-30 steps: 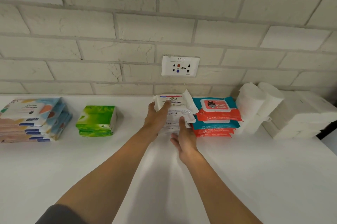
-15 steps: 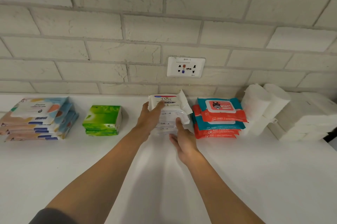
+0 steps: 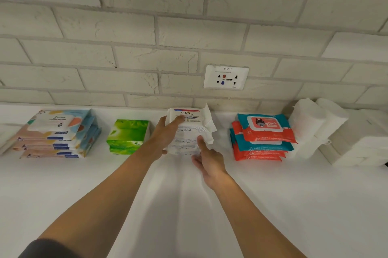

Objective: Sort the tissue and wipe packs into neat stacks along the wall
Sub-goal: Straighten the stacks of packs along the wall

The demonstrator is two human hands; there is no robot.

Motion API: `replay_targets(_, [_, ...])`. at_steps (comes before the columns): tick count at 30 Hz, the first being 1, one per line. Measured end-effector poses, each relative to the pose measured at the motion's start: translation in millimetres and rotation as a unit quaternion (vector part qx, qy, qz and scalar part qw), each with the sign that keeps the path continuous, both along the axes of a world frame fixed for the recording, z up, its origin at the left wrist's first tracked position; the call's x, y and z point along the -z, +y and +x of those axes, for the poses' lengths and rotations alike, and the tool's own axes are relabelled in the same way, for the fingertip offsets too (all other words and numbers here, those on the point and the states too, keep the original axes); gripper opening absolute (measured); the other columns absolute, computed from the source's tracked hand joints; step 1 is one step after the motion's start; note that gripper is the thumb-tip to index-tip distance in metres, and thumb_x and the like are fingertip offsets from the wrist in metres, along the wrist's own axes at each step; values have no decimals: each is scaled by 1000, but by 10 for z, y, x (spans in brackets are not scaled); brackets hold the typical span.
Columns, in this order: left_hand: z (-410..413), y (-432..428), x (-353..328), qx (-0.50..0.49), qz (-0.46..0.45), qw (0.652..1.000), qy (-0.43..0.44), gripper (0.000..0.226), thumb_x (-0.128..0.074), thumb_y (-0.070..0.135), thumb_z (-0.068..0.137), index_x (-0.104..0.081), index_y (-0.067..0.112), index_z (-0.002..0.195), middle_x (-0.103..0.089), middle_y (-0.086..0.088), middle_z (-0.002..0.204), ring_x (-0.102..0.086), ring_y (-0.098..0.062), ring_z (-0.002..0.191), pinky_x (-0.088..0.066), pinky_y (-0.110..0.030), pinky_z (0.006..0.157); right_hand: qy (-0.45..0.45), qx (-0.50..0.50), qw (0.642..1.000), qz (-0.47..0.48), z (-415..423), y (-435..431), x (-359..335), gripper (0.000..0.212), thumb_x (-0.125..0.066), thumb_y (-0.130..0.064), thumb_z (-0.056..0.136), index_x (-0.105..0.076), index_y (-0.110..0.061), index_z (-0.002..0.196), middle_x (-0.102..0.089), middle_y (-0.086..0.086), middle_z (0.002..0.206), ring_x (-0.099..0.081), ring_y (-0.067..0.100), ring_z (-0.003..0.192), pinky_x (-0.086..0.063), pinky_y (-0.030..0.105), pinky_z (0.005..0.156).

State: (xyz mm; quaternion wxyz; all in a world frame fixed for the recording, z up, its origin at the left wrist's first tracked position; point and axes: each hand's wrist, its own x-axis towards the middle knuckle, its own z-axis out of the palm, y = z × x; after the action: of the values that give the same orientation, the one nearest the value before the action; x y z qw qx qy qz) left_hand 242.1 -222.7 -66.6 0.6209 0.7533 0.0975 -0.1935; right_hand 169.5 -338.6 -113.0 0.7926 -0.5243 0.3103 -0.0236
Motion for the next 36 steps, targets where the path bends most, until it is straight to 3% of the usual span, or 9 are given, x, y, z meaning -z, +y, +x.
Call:
replay_targets(6, [-2, 71, -33, -12, -2, 1000, -6, 52, -59, 57, 87, -44, 34, 131, -49, 16, 91, -53, -27, 100, -43, -48, 88, -2, 10, 1000, -4, 16, 99, 5, 17, -65, -41, 90, -62, -24, 90, -69, 0, 95, -66, 21, 95, -56, 26, 78])
replay_targets(10, [-10, 85, -43, -10, -10, 1000, 2, 54, -60, 57, 86, -43, 34, 132, -51, 14, 91, -52, -26, 99, -42, -47, 88, -9, 9, 1000, 2, 4, 105, 12, 17, -64, -40, 91, -63, -24, 96, -69, -1, 99, -65, 19, 96, -56, 25, 76])
replay_targets(14, [8, 95, -15, -9, -27, 999, 16, 68, -59, 65, 82, -36, 36, 140, -53, 4, 107, -50, -28, 103, -40, -53, 93, -5, 9, 1000, 6, -1, 129, 17, 34, -62, -41, 92, -59, -19, 118, -68, -1, 106, -64, 19, 100, -56, 26, 78])
replay_targets(19, [17, 158, -21, -1, -10, 1000, -1, 95, -59, 80, 66, -27, 41, 146, -44, -3, 145, -48, -33, 124, -39, -60, 100, -3, 52, 999, 6, -49, 145, 35, 35, -65, -36, 90, -51, -15, 115, -65, 1, 105, -64, 23, 100, -56, 28, 76])
replay_targets(23, [6, 228, -69, -2, -5, 1000, -17, 85, -59, 68, 80, -24, 34, 150, -37, -5, 151, -43, -32, 129, -38, -56, 102, 7, 87, 996, -4, -122, 110, 28, 45, -67, -35, 89, -47, -14, 124, -57, 0, 102, -63, 22, 90, -58, 31, 81])
replay_targets(27, [-43, 294, -141, -8, -14, 999, -44, 78, -60, 59, 85, -26, 29, 149, -41, -5, 148, -45, -30, 128, -40, -49, 104, 15, 98, 995, -17, -217, 65, -10, 46, -66, -38, 90, -47, -16, 126, -57, 3, 110, -64, 23, 93, -58, 35, 86])
replay_targets(30, [-105, 384, -238, -47, -8, 994, -96, 71, -64, 56, 82, -35, 25, 139, -50, -10, 139, -53, -33, 122, -44, -47, 103, 16, 103, 994, -19, -332, 72, -93, 43, -64, -40, 91, -47, -18, 123, -56, 5, 116, -65, 24, 95, -58, 34, 81])
replay_targets(33, [-168, 471, -344, -86, 4, 984, -153, 58, -67, 47, 81, -43, 22, 128, -57, -11, 130, -59, -33, 112, -49, -41, 93, 22, 97, 995, -25, -485, 108, -156, 45, -61, -41, 93, -48, -14, 127, -57, 7, 120, -65, 23, 93, -58, 31, 72])
replay_targets(36, [-285, 528, -460, -103, 15, 973, -206, 41, -64, 33, 89, -50, 17, 124, -57, -3, 117, -57, -23, 100, -41, -29, 79, 20, 93, 995, -27, -658, 151, -196, 43, -57, -41, 95, -49, -15, 129, -56, 7, 122, -65, 23, 94, -58, 32, 70])
